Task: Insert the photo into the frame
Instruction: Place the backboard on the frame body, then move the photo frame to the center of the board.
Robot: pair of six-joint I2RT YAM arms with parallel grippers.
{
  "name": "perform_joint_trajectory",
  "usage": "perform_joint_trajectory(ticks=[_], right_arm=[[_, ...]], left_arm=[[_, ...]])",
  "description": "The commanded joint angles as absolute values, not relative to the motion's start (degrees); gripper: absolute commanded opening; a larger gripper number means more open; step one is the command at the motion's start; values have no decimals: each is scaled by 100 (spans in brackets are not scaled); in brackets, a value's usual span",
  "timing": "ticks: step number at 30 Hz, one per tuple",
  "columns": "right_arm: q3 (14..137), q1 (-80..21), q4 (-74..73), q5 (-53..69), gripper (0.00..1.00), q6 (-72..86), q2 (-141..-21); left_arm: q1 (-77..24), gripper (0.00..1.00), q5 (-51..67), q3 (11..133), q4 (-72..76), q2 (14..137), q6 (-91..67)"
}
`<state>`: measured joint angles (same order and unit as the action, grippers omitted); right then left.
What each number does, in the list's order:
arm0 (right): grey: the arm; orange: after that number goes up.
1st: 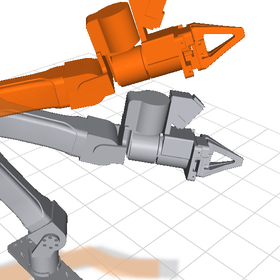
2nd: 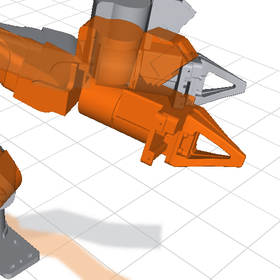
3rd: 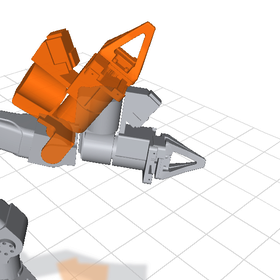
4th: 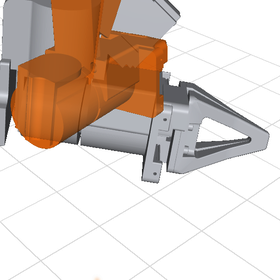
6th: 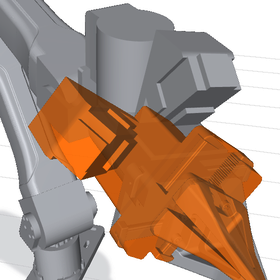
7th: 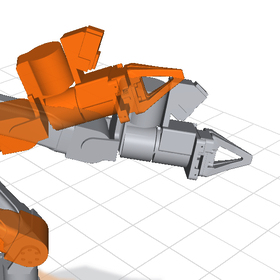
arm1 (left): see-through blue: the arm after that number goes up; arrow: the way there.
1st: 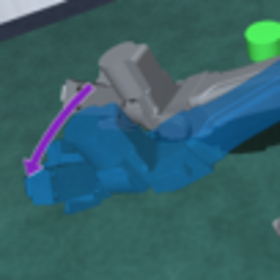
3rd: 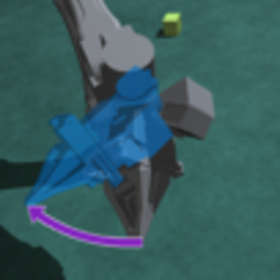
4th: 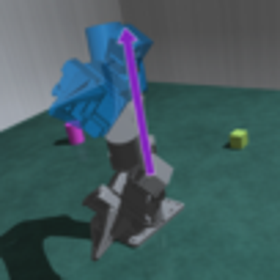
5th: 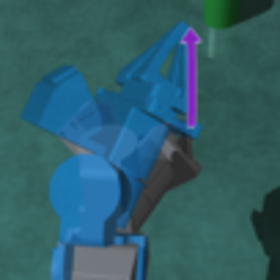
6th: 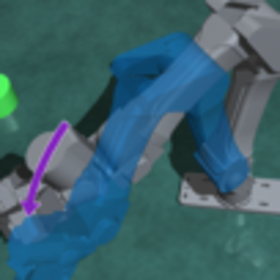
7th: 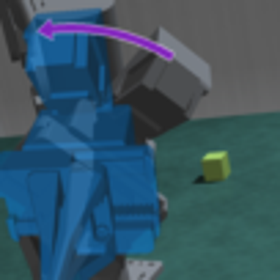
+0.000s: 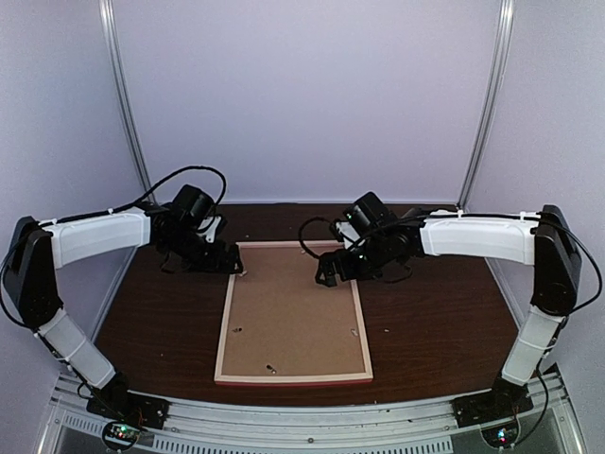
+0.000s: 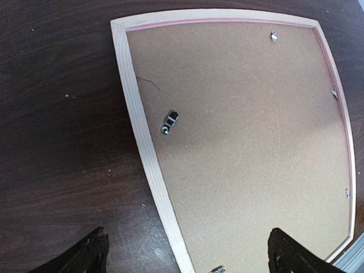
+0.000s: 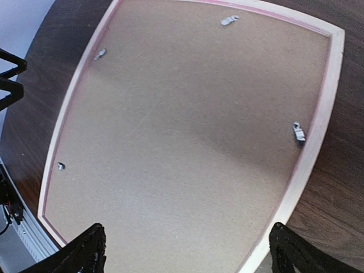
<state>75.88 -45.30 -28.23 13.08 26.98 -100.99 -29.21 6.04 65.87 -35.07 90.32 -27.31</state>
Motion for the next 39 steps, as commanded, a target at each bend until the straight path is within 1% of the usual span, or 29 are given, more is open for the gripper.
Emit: perform_joint_trajectory(ticks=[1,6,13,19,29,35,39], right_arm=[[7561,-4382,-3348,682,100,2485,-9998],[7345,-4212,-3295,722,100,2548,-10040],[7054,-4063,-3006,1071,96,2618,-10216],[6996,-4034,-2813,1324,92,2661,-10471],[6916,-4028,-2646,1448,89,2735,-10702],[6743,-4033,-2540,1470,87,2812,-10671],[6668,-4027,-2560,1413,85,2826,-10640]], left_arm=[[-2793,98,993,6538,-3419,9245,-2661],[-2736,97,1209,6608,-3419,9614,-2603],[-2638,88,1223,6573,-3375,9999,-2520],[-2637,72,1388,6524,-3237,10254,-2443],[-2637,51,1777,6397,-2967,10531,-2431],[-2650,37,2203,6260,-2750,10560,-2482],[-2802,31,2198,6240,-2737,10573,-2487]])
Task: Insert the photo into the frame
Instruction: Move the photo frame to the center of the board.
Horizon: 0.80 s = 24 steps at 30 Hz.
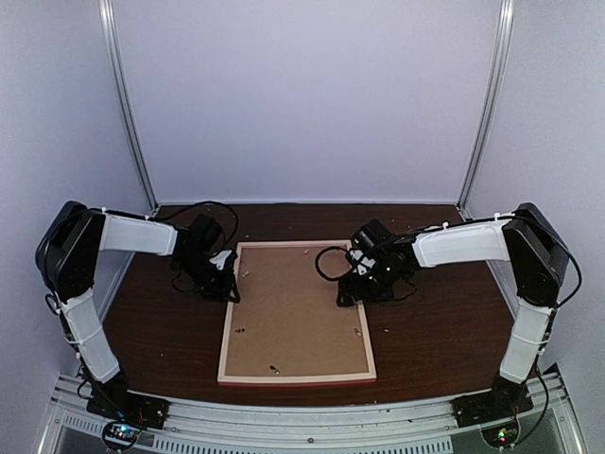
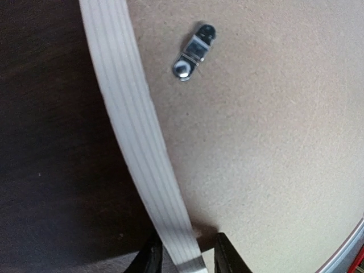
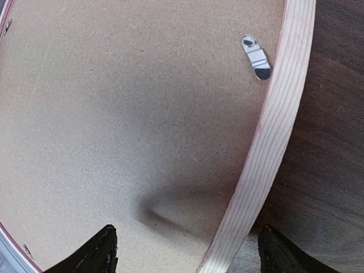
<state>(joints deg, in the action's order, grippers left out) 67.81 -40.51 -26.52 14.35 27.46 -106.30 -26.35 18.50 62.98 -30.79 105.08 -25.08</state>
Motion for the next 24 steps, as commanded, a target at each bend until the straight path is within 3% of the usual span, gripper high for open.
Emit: perform_joint_trajectory(ticks=[1,19,24], right_arm=[[6651,-4027,-2564,1403,84,2828,-10624],[5951,-4028,-2649,1449,80,3102,-9796],[6020,-3964,-2866,1107,84,2988,-9755]], left_arm=[[-2856,30,2189,6240,-2736,10571,-2492],[-3463,24,1927,6214,-2818,10345,-2802],[-3463,20,1764,6216,-2850,10345,-2812]])
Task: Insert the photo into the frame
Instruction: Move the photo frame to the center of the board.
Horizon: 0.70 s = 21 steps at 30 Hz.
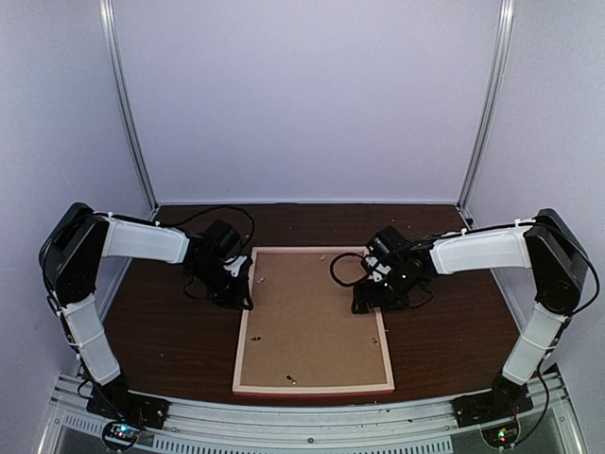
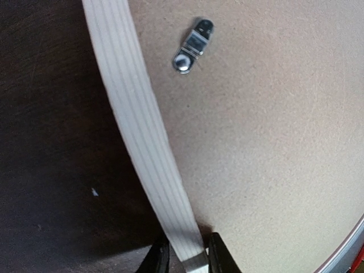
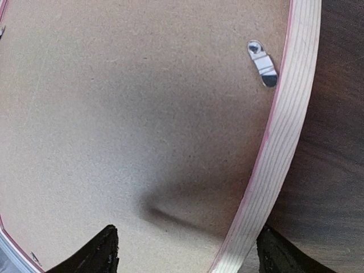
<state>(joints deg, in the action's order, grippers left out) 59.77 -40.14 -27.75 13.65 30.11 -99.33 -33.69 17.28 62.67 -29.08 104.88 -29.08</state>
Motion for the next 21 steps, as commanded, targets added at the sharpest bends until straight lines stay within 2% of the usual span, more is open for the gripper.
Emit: perform_joint_trajectory(ticks=[1,7,13,21], right_arm=[[6053,-3942,-2898,1069,86,2964,-9763],[6341,-3708,-3059,843,99,2768,-9777],[7003,-3446,-3445,638,99,2339,-10098],[7889,-3194,-3869,709,99,2058,-10868]], left_arm=[[-3463,19,1714,6222,-2874,10343,-2817],[-3463,13,1457,6168,-2904,10296,-2978],[-3469,9,1236,6126,-2900,10169,-3188],[-3485,9,881,6027,-3025,9912,-3462]])
